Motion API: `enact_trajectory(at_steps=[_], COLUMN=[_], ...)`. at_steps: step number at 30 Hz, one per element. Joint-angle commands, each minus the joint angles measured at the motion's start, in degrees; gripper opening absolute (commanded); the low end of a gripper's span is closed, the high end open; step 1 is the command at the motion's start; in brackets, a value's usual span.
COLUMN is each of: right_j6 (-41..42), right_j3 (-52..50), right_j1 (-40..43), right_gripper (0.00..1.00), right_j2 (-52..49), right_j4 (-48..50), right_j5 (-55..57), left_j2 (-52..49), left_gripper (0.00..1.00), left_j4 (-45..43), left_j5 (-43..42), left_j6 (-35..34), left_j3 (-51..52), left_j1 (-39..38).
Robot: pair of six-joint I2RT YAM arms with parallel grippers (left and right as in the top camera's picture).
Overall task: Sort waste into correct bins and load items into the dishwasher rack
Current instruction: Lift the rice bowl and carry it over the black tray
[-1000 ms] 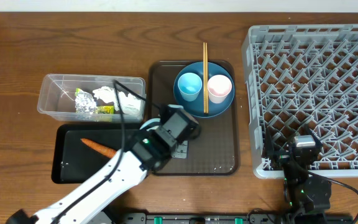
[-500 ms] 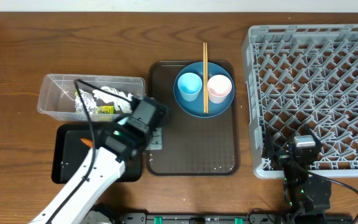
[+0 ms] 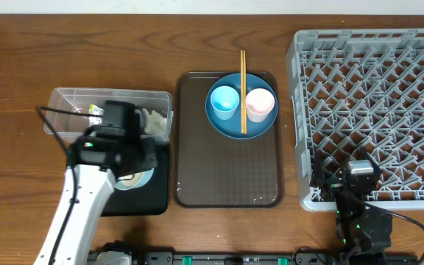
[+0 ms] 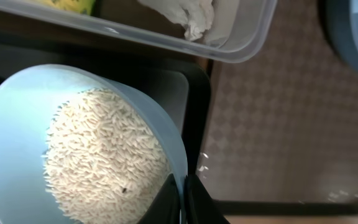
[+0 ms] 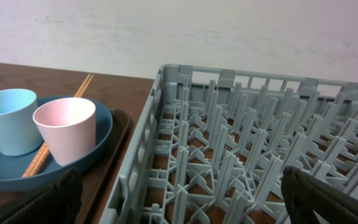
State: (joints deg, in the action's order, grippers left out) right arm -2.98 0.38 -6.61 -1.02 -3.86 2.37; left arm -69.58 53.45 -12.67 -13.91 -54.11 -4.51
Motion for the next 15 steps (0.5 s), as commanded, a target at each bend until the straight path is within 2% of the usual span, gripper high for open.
enact_trajectory(at_steps=[1, 8, 11, 15], right_j6=[-0.31, -0.31, -0.31, -0.31], right_j3=[-0.07, -0.07, -0.07, -0.07], right_j1=[0.33, 0.33, 0.33, 0.33], right_gripper=[0.99, 0.99, 0.99, 0.99], right_j2=[0.09, 0.09, 0.09, 0.09], right_j4=[-0.22, -0.22, -0.22, -0.22], right_j5=[0.42, 0.42, 0.42, 0.42], left_j2=[0.79, 0.79, 0.79, 0.79], left_gripper=[0.06, 0.06, 0.06, 0.06], left_j4=[1.20, 5.27, 7.56, 8.76], left_j5=[-13.33, -28.96, -32.04, -35.76], left_j6=[8.07, 16.94, 19.96, 20.48], left_j3=[-0.90, -0.90, -0.87, -0.83], left_j1=[6.71, 20.24, 25.27, 30.88])
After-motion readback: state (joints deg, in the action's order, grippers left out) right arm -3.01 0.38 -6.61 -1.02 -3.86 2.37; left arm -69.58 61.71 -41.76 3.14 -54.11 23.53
